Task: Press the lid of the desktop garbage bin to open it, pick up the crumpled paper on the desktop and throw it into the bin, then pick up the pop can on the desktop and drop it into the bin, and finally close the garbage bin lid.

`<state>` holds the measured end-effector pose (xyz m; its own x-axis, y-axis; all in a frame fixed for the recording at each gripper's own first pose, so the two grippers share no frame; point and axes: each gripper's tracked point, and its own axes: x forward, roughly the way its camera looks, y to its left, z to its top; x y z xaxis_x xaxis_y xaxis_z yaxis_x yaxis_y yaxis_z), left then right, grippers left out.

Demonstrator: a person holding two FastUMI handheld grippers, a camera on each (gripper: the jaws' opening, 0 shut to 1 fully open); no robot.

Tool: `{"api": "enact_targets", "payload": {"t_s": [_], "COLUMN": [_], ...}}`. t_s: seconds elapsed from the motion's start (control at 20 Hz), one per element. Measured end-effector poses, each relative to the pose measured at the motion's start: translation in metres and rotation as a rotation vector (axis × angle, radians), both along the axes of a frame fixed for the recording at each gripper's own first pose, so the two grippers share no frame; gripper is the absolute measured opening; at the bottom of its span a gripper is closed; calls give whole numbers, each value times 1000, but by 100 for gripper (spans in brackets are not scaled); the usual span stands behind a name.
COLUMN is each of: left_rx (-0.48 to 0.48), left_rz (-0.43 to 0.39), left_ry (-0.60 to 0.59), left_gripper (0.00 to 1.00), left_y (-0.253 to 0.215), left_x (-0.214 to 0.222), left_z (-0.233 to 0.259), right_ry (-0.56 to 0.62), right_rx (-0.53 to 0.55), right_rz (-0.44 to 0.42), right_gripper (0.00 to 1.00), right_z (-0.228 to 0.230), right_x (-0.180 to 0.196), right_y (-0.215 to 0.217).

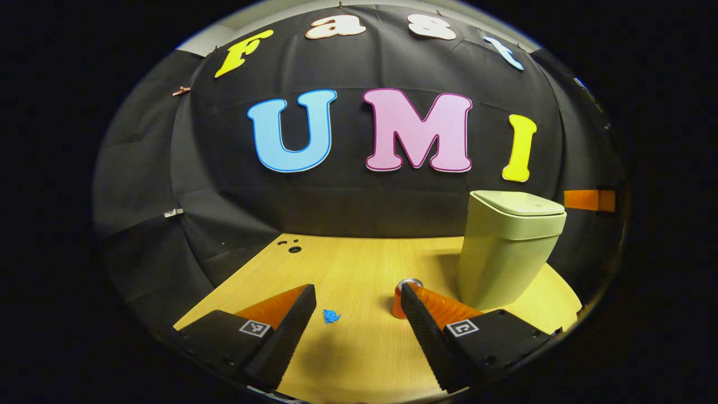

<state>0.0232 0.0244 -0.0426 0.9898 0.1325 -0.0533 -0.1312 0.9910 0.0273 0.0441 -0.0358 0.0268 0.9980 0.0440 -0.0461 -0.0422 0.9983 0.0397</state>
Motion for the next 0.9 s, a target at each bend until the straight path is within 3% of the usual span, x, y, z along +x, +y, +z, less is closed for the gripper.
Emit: {"api": "enact_targets", "payload": {"t_s": [0.25, 0.3, 0.4, 0.45, 0.5, 0.6, 0.65, 0.7, 0.9], "left_rx": [-30, -32, -39, -46, -53, -68, -77, -85, -93], "left_rz": [-5, -7, -7, -10, -13, -19, -19, -20, -19], "left_ry": [60, 71, 98, 113, 129, 164, 182, 200, 261], "left_gripper": [98, 98, 98, 98, 98, 98, 98, 98, 98], "left_y": [27, 31, 39, 41, 43, 48, 52, 54, 66], "left_x": [14, 17, 27, 33, 39, 52, 60, 68, 98], "left_z": [-32, -39, -53, -60, -67, -83, -90, -99, -130], "right_ry": [63, 73, 108, 127, 145, 169, 182, 198, 247], "right_rx": [4, 1, 7, 17, 26, 50, 56, 56, 60], "right_rz": [2, 0, 8, 18, 18, 12, 5, -8, -52], "right_gripper": [7, 14, 38, 41, 62, 84, 86, 95, 99], "right_z": [-35, -40, -55, -62, -68, -77, -83, -88, -106], "right_x": [-21, -23, -24, -26, -27, -30, -31, -33, -40], "right_y": [18, 20, 27, 32, 35, 39, 40, 39, 33]}}
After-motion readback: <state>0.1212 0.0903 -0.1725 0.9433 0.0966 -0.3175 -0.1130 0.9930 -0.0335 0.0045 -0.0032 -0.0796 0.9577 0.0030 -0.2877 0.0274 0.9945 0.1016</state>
